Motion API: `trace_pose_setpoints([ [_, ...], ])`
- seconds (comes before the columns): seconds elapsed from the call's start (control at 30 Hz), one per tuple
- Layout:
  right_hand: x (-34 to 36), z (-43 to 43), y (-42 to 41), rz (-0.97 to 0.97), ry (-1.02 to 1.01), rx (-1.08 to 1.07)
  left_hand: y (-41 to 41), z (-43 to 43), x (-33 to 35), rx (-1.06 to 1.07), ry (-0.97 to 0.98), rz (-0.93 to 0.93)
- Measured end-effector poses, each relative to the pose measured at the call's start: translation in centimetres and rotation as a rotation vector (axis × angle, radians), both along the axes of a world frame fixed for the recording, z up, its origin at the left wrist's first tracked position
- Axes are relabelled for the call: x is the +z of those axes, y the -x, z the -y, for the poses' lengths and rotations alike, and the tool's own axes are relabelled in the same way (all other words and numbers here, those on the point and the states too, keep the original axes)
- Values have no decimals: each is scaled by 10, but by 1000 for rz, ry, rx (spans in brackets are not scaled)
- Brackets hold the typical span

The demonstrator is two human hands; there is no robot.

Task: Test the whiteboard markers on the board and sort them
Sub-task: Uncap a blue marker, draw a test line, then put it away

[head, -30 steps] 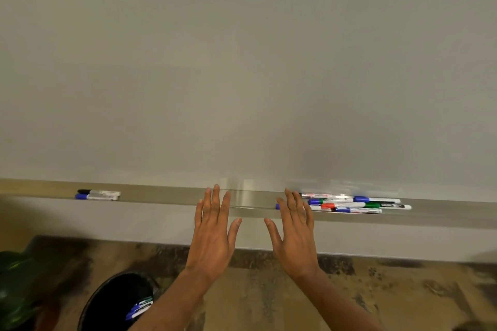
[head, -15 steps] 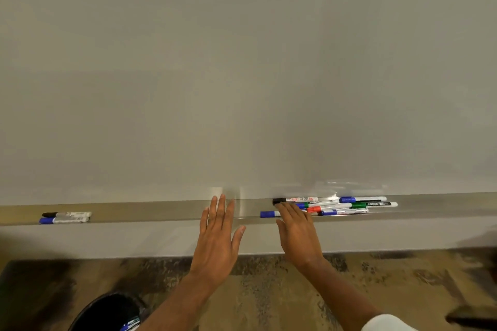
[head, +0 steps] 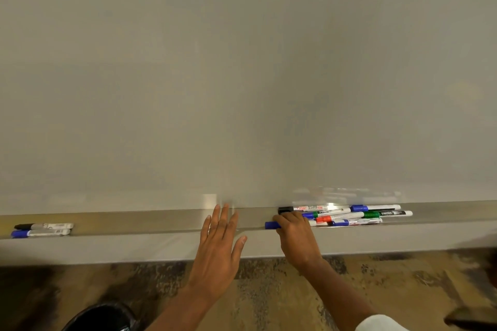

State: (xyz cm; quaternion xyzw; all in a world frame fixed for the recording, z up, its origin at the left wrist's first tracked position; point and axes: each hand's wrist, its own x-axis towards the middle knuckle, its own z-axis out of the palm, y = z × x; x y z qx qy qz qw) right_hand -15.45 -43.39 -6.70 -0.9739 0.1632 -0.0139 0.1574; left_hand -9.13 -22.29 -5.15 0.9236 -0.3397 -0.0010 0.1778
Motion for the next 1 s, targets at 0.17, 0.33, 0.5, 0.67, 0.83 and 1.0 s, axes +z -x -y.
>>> trace_pose_setpoints([
  [0.17,-5,1,-5,4,0,30,-5,-2,2,5,38,-10],
  [0.33,-6,-10,-12,52,31,69,-10,-8,9,14,129,-8],
  [0.5,3,-25,-23,196,8,68,-12,-12,28,40,279,-19],
  [0.67,33,-44,-38,400,-74,44,-14,-11,63,227,481,-344],
  [0.83,74,-74,-44,584,-281,27,-22,0,100,306,786,-735],
  [1.0,119,-101,-45,620,-452,41,-21,2,144,326,1061,-925],
])
